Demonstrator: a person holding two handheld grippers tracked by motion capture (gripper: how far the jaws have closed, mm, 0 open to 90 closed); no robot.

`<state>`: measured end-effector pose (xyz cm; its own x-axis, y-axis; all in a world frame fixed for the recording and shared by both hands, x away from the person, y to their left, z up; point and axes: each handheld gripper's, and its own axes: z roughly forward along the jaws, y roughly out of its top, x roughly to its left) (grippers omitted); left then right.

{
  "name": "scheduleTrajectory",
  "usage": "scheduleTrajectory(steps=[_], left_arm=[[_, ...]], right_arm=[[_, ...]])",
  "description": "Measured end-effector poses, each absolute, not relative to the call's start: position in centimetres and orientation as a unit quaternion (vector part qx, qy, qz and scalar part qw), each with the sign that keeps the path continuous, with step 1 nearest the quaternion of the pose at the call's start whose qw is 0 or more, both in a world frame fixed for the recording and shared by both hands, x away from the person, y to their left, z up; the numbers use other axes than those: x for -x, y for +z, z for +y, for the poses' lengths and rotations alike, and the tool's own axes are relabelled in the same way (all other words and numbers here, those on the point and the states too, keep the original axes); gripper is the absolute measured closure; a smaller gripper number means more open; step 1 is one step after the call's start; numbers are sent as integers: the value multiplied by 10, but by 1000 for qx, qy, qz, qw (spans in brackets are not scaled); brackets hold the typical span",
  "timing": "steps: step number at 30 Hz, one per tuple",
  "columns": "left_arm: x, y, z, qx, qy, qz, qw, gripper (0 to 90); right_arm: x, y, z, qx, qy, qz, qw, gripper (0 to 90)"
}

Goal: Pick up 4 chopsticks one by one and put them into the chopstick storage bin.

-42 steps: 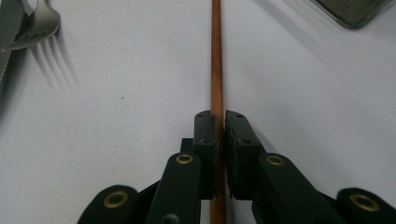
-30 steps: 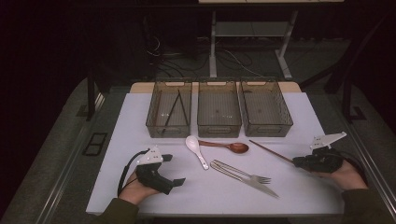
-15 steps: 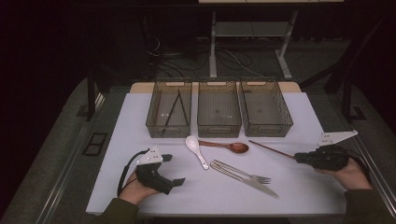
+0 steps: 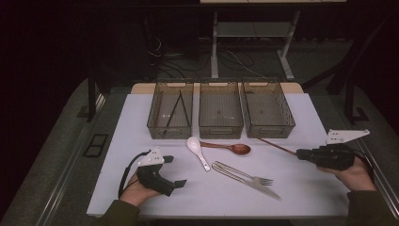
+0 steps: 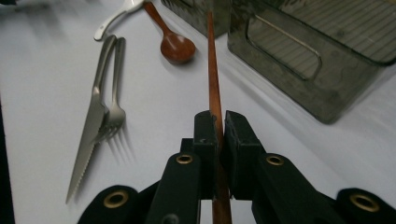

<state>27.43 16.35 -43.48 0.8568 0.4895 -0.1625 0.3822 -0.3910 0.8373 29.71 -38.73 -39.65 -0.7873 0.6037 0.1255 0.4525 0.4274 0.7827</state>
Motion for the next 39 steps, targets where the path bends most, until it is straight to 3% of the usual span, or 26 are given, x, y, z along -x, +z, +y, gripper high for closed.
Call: scheduleTrajectory(steps=[39], left_arm=[[-275, -436, 163, -830, 55, 265, 488, 0]], right_arm=[[-321, -367, -312, -298, 469, 826, 97, 838]])
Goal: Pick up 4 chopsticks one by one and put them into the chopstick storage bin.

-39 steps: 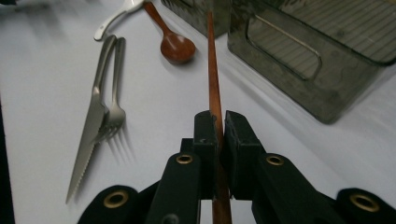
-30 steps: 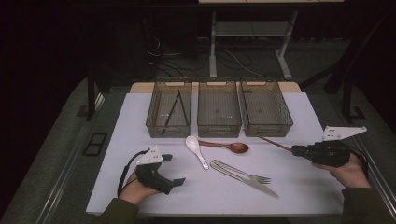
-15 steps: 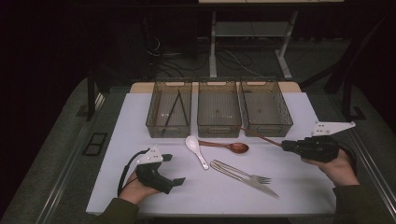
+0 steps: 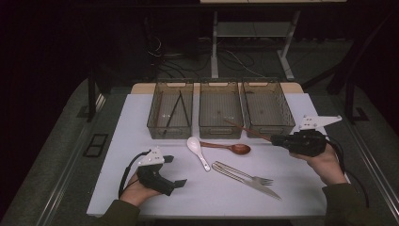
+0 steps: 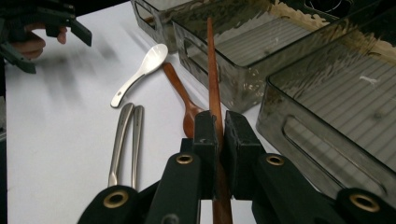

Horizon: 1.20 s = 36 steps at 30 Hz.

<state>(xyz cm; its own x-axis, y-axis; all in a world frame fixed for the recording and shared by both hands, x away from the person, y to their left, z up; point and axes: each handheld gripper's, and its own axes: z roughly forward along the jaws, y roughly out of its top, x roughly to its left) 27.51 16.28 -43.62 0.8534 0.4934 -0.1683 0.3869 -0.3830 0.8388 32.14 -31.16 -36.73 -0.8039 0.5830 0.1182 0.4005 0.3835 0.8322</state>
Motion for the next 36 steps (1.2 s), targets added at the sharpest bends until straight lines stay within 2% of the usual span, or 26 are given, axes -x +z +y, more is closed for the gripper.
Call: scheduleTrajectory(steps=[24, 36], left_arm=[[-275, -436, 163, -829, 54, 266, 489, 0], [-274, -435, 163, -830, 53, 263, 489, 0]], right_arm=[[-344, -354, -253, -307, 466, 823, 107, 838], [-369, -346, -205, -317, 457, 824, 108, 838]])
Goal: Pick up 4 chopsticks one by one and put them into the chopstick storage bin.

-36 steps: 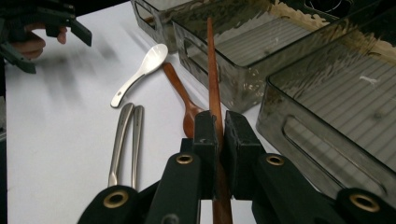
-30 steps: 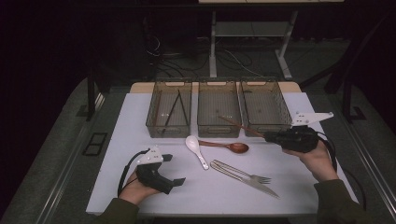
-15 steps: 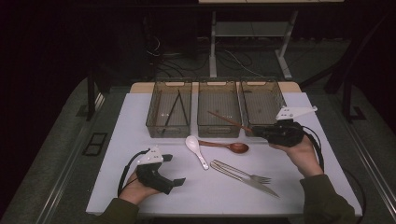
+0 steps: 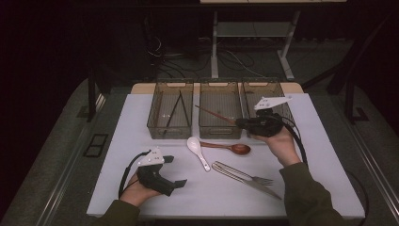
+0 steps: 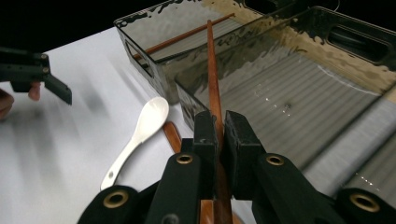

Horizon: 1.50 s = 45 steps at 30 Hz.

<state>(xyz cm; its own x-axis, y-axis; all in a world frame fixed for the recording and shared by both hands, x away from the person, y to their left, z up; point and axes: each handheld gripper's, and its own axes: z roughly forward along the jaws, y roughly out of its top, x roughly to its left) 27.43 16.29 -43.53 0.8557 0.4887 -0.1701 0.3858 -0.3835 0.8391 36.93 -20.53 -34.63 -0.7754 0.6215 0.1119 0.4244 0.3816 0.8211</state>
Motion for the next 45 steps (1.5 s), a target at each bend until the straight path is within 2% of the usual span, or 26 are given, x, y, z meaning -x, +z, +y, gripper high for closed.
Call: scheduleTrajectory(steps=[8, 23, 45], left_arm=[[-274, -435, 163, -828, 52, 264, 492, 0], [-274, -435, 162, -827, 49, 264, 494, 0], [-273, -433, 164, -824, 51, 259, 502, 0]], right_arm=[[-389, -338, -169, -324, 445, 828, 107, 838], [-414, -339, -134, -351, 429, 825, 113, 838], [-456, -355, -62, -369, 381, 839, 123, 837]])
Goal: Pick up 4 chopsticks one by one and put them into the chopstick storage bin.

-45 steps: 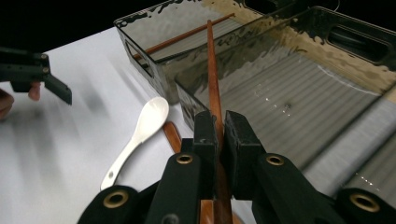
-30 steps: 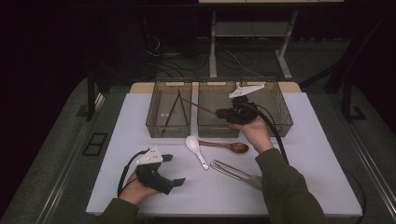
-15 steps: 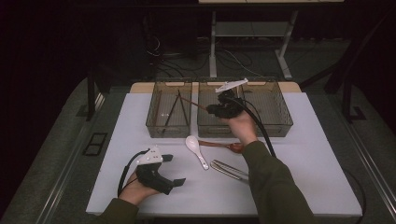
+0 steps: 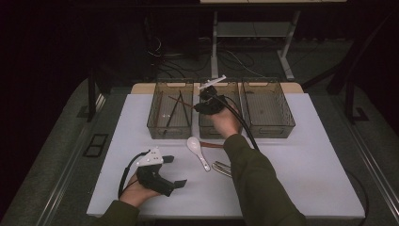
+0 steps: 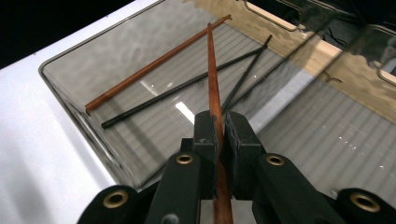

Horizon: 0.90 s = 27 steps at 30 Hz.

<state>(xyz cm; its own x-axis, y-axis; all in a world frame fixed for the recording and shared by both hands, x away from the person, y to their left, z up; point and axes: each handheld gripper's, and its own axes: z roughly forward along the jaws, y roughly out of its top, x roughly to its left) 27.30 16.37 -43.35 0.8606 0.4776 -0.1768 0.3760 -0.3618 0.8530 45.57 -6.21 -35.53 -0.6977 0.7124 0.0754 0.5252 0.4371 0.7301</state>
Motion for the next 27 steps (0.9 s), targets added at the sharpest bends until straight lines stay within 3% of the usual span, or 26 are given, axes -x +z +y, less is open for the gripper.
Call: scheduleTrajectory(steps=[18, 27], left_arm=[[-272, -432, 163, -826, 49, 252, 502, 0], [-272, -432, 163, -826, 49, 252, 502, 0]], right_arm=[[-473, -373, 1, -367, 358, 849, 124, 827], [-470, -364, -4, -365, 378, 843, 120, 647]])
